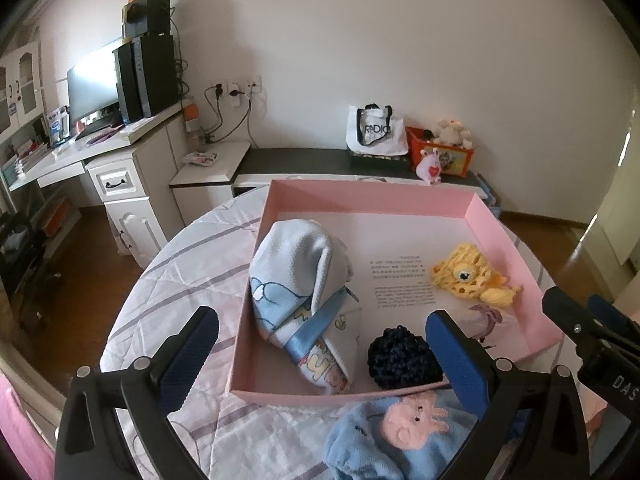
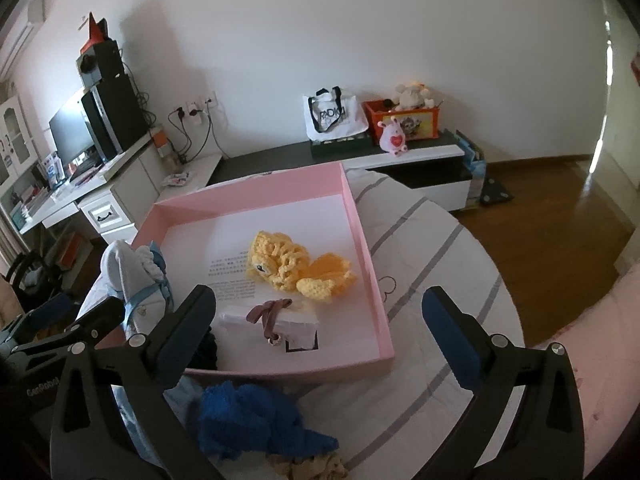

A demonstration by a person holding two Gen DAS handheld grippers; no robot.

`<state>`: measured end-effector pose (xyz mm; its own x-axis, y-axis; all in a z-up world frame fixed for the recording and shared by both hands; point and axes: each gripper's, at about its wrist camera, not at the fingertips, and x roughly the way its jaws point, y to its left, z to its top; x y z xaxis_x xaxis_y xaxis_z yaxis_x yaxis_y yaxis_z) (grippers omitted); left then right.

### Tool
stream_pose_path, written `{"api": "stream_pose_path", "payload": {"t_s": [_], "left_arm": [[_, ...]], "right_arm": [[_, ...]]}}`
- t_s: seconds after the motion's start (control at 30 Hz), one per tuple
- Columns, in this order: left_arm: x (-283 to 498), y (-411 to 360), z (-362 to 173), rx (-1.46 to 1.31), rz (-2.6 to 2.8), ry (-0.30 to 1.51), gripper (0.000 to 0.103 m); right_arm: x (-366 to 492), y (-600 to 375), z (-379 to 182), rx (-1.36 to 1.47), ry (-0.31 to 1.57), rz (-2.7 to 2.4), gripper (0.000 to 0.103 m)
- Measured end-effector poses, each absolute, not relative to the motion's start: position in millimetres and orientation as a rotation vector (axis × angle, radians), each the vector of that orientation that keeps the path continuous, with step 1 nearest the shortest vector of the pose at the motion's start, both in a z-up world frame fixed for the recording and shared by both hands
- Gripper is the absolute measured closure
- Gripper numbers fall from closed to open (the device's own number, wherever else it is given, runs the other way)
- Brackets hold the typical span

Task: Organize soft objects

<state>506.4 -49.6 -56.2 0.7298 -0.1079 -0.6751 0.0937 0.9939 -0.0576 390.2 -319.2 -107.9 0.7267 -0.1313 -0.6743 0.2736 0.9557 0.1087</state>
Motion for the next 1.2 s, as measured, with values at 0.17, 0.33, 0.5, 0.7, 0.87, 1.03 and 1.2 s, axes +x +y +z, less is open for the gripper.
{"api": "stream_pose_path", "payload": {"t_s": [0.17, 0.33, 0.5, 0.7, 0.87, 1.03, 1.2], "left_arm": [[486, -46, -47, -0.016, -0.106, 0.734, 0.001], [454, -38, -34, -0.023, -0.093, 0.711, 0.0], [416, -29, -16, -0.028, -0.084, 0.67, 0.0], [364, -22, 5, -0.024, -0.079, 0.612, 0.0], [318, -14, 22, -0.03, -0.076, 0.562, 0.0], [279, -11, 37, -0.034, -0.073, 0.514, 0.0], [234, -8, 52, -0.033, -0.074, 0.457, 0.0]], "right_arm": [[375, -314, -95, 0.2, 0.706, -0.227, 0.0], [351, -305, -77, 0.183, 0.679, -0.229, 0.0], [326, -296, -59, 0.159, 0.651, -0.235, 0.0], [291, -282, -37, 0.137, 0.605, -0.233, 0.0], [262, -268, -19, 0.117, 0.569, -0.233, 0.0], [232, -255, -4, 0.104, 0.535, -0.232, 0.0], [203, -246, 14, 0.085, 0.477, -0.226, 0.0]]}}
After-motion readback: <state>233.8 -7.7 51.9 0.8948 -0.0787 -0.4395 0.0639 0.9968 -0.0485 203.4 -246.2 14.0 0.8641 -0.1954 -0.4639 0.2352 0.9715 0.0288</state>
